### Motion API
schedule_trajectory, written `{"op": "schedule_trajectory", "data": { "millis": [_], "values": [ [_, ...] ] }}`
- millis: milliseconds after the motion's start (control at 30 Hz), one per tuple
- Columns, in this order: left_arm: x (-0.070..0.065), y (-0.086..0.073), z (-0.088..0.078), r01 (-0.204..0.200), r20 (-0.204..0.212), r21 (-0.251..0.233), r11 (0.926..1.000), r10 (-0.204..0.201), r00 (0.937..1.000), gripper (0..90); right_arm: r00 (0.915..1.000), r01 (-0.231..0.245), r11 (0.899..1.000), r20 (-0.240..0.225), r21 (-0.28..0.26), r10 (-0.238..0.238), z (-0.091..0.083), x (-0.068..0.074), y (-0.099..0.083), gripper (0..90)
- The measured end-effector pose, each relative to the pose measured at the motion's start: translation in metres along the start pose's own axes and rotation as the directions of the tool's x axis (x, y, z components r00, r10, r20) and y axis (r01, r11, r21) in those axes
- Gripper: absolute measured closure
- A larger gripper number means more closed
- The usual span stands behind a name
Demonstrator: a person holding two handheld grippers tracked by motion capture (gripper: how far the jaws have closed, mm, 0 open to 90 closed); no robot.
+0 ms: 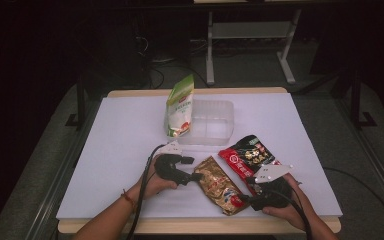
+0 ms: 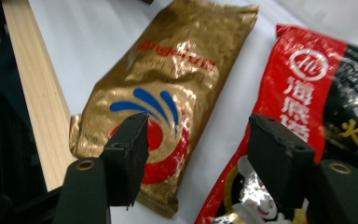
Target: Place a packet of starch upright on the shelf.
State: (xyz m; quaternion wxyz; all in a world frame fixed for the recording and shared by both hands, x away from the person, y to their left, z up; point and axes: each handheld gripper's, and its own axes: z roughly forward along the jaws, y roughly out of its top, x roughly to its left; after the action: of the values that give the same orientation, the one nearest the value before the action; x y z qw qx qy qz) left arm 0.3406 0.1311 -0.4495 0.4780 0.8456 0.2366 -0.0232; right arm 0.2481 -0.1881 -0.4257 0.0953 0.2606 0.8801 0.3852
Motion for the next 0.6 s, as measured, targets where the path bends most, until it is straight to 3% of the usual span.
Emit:
{"op": "schedule_trajectory", "data": {
  "millis": [133, 267, 433, 600],
  "values": [
    [0.0, 0.0, 0.008, 0.007, -0.011, 0.028, 0.9996, -0.006, 0.9999, 22.5, 1.0, 0.001, 1.0, 0.001, 0.004, -0.001, 0.001, 0.001, -0.001, 36.0],
    [0.0, -0.002, 0.012, 0.011, -0.02, 0.055, 0.9984, -0.01, 0.9998, 22.1, 0.9976, 0.058, 0.997, 0.035, 0.046, -0.059, 0.003, 0.007, 0.001, 34.8],
    [0.002, -0.002, 0.013, 0.025, -0.029, 0.063, 0.9977, -0.023, 0.9993, 21.6, 0.9971, 0.072, 0.997, 0.024, 0.029, -0.072, 0.001, 0.008, 0.003, 38.8],
    [0.001, -0.002, 0.014, 0.023, -0.034, 0.066, 0.9975, -0.02, 0.9992, 21.4, 0.9952, 0.098, 0.995, 0.004, 0.026, -0.098, -0.001, 0.012, 0.005, 56.6]
  ]
}}
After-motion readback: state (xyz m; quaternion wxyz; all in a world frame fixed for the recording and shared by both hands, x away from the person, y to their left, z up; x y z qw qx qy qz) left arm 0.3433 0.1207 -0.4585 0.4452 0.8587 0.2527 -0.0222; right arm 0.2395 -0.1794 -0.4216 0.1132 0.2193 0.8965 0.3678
